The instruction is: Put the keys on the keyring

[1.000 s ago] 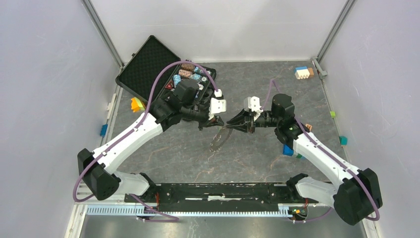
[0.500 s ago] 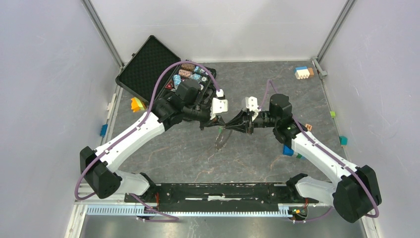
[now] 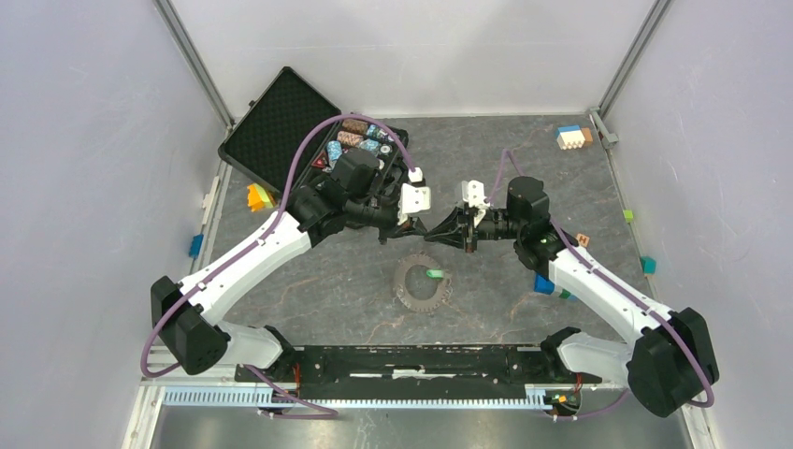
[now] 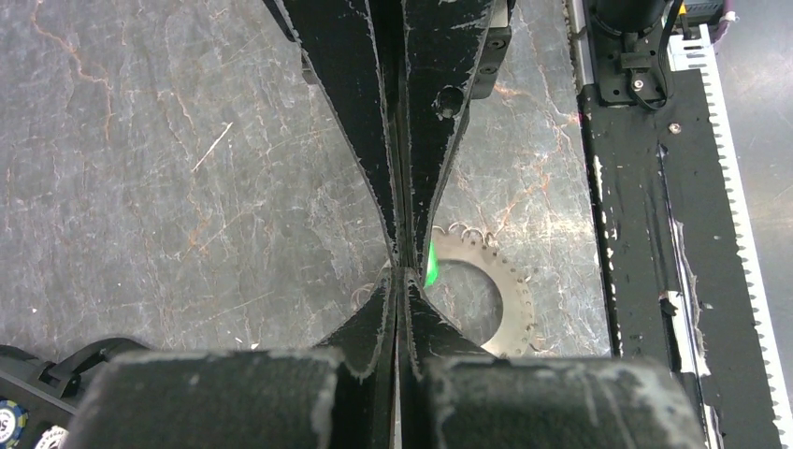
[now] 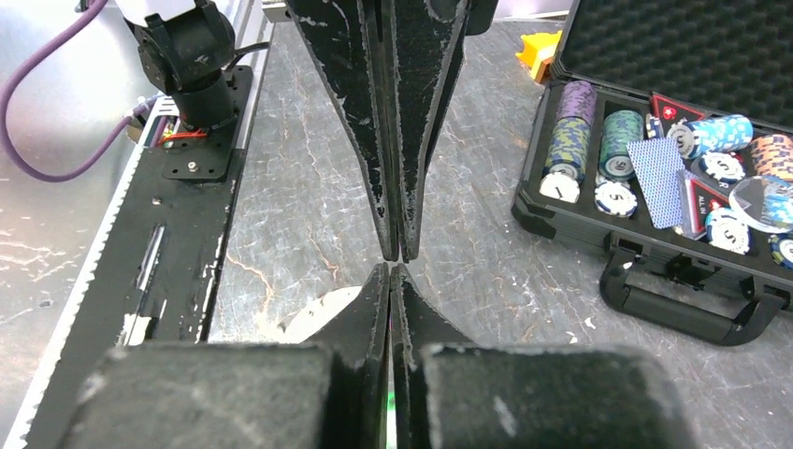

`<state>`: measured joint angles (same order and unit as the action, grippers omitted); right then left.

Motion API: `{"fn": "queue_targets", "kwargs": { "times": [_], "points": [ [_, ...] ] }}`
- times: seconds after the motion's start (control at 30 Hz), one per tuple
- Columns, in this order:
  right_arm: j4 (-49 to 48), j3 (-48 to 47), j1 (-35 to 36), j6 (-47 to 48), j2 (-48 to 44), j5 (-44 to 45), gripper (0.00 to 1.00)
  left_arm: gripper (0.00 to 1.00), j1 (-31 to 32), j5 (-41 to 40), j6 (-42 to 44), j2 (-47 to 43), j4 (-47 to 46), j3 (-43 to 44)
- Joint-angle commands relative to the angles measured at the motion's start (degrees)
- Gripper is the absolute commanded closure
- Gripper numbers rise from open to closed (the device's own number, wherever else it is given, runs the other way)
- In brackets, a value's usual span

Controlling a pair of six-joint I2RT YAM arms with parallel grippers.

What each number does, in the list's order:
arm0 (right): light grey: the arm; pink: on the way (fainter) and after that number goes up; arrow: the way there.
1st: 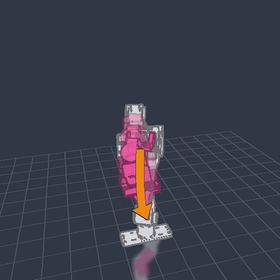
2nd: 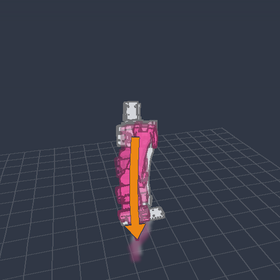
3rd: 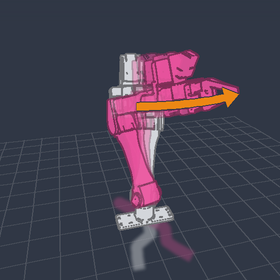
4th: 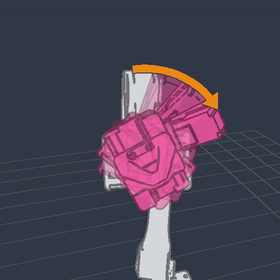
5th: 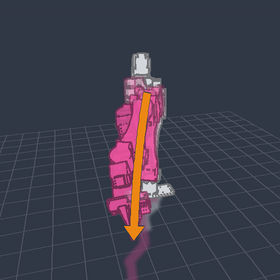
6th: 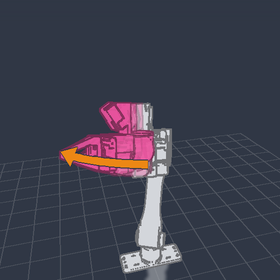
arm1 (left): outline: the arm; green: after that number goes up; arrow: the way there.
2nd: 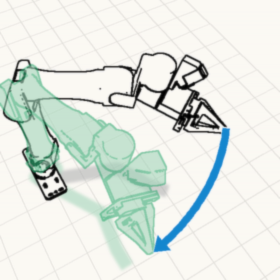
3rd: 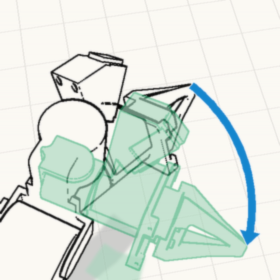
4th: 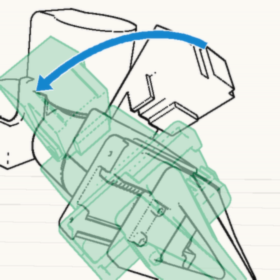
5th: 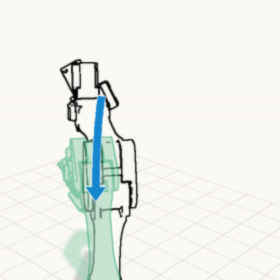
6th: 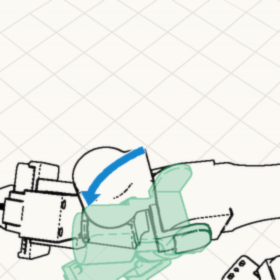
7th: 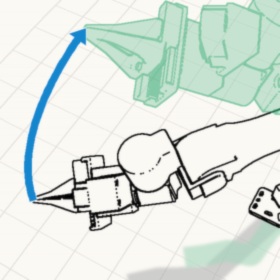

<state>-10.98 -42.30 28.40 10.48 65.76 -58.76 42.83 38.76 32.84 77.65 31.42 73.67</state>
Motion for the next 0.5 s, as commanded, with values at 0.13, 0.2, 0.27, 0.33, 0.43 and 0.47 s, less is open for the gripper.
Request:
{"fn": "queue_targets", "kwargs": {
  "times": [0.13,0.2,0.27,0.33,0.43,0.47],
  "points": [
    [5.01,-4.48,0.25,6.79,-0.28,3.73,1.0,0.98,0.15,-0.39,-0.55,-0.43,-2.41,-1.33],
    [14.81,-6.51,0.16,15.07,-0.68,6.93,0.98,0.98,0.07,-1.74,0.7,-0.94,-2.37,-2.87],
    [23.26,-7.2,0.07,21.75,-1.01,10.45,0.86,0.89,-0.15,-2.45,2.58,-1.75,-2.24,-5.32],
    [28.47,-6.31,0.05,26.01,-1.42,13.46,0.73,0.77,-0.45,-2.32,3.73,-2.06,-2.23,-7.2],
    [37.5,-5.17,0.07,33.86,-0.98,19.1,0.59,0.59,-0.82,-1.62,4.61,-2.11,-2.24,-9.15],
    [40.84,-4.89,0.07,37.73,-0.38,20.33,0.54,0.52,-0.9,-1.37,5.3,-2.29,-2.24,-9.78]
  ]
}}
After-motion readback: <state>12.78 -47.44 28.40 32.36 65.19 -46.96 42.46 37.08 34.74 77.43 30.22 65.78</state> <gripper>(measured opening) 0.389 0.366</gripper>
